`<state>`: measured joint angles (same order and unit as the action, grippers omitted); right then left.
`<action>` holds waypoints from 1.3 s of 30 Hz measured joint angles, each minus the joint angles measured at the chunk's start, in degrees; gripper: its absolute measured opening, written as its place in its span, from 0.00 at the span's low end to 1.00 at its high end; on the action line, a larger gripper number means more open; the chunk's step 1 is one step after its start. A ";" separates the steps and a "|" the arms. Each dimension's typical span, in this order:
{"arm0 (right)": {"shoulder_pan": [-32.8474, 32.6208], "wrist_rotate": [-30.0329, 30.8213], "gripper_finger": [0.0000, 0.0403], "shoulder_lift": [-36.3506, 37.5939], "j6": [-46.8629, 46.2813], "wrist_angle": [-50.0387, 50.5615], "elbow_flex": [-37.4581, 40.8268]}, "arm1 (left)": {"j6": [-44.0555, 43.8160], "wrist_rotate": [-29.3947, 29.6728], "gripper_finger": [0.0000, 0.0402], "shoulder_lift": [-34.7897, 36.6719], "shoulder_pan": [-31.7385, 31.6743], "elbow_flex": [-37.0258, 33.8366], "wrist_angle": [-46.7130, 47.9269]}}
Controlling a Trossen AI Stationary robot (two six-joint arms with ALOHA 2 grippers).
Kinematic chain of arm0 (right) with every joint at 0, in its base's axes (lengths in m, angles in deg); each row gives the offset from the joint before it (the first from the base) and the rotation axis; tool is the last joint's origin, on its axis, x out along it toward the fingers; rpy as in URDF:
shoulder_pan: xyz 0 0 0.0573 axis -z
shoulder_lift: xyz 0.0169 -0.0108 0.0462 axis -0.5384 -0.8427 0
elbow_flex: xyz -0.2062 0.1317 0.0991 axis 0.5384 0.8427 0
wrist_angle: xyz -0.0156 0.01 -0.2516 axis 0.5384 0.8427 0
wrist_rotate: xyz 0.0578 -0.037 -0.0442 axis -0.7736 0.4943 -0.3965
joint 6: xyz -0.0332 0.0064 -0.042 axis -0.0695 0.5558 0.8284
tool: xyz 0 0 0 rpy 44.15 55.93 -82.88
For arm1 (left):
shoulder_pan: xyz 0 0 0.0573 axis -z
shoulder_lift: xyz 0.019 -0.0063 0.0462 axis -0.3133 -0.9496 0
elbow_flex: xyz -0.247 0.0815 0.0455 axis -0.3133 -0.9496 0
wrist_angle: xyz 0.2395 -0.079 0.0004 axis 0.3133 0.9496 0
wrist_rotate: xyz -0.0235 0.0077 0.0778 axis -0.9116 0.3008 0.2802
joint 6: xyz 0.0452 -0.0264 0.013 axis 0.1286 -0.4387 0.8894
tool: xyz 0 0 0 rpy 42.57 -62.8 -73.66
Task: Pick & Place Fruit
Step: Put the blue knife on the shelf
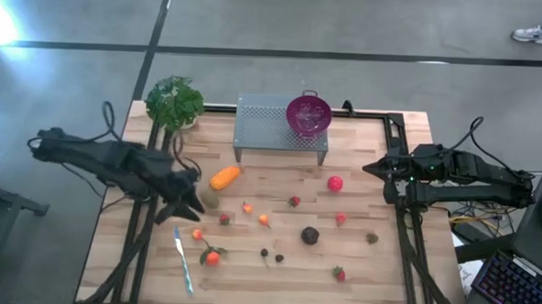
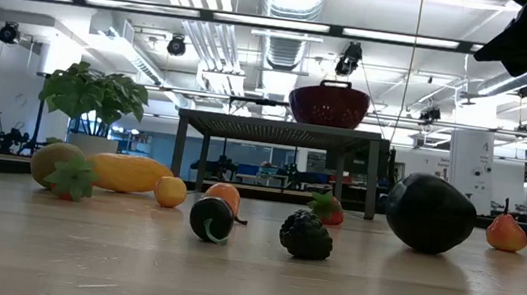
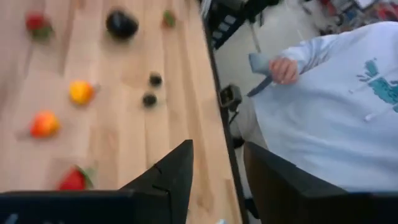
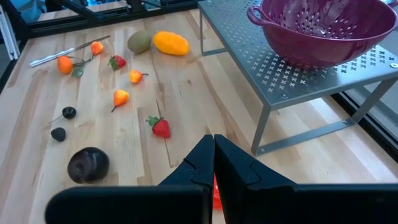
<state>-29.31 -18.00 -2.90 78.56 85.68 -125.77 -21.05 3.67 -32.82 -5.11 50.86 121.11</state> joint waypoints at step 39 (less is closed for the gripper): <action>0.00 0.02 0.02 0.00 0.02 -0.07 0.00 | -97.04 13.79 0.25 -31.91 30.14 2.13 0.43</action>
<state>-29.31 -17.98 -2.90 78.59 85.61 -125.77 -118.09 17.45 -64.73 25.03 52.99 121.54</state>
